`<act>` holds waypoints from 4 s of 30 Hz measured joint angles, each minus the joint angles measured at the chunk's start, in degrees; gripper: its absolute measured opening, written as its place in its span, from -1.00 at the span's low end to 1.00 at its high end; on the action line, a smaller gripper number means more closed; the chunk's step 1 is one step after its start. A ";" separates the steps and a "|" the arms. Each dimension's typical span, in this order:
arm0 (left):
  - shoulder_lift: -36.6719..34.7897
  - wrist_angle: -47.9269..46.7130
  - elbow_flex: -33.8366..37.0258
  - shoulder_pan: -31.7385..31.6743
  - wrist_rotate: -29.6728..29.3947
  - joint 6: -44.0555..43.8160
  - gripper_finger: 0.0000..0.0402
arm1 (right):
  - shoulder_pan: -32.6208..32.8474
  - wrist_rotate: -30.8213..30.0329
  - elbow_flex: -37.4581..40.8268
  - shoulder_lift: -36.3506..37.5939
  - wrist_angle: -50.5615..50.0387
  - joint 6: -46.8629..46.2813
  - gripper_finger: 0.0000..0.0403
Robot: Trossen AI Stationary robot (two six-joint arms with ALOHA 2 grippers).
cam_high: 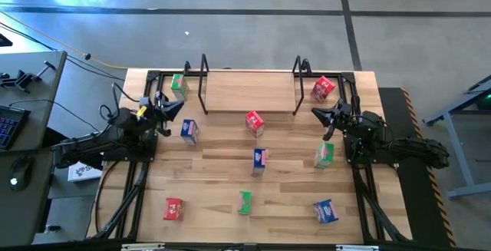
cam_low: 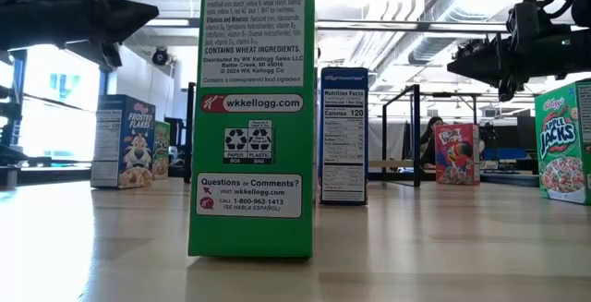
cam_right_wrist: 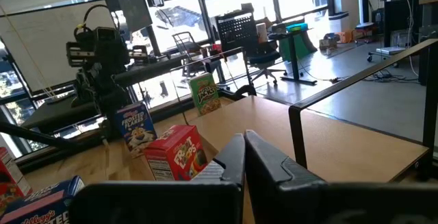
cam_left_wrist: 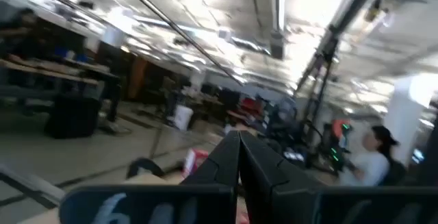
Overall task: Stack cereal on shelf
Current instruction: Put the top left blue cereal box on the shelf
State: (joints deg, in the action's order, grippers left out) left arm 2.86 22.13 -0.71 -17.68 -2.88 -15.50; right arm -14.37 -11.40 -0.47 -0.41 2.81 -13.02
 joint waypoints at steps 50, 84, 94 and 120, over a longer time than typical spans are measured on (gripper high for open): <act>47.83 -40.78 -40.93 15.92 3.00 -7.69 -0.16 | 0.00 0.02 0.02 -0.01 0.00 0.00 -1.00; 66.61 -89.48 -62.16 15.83 3.63 -28.23 0.32 | 0.00 0.00 0.00 0.00 0.00 0.00 -1.00; 66.74 -93.87 -59.95 13.87 0.92 -37.65 0.51 | 0.00 0.00 0.00 0.00 0.00 0.00 -1.00; 75.93 -94.03 -59.95 6.01 -2.95 -34.56 0.52 | 0.00 0.00 0.01 0.00 -0.01 0.00 -1.00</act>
State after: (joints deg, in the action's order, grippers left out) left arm 78.79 -71.90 -60.66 -11.67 -5.83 -50.06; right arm -14.37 -11.40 -0.46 -0.40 2.80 -13.02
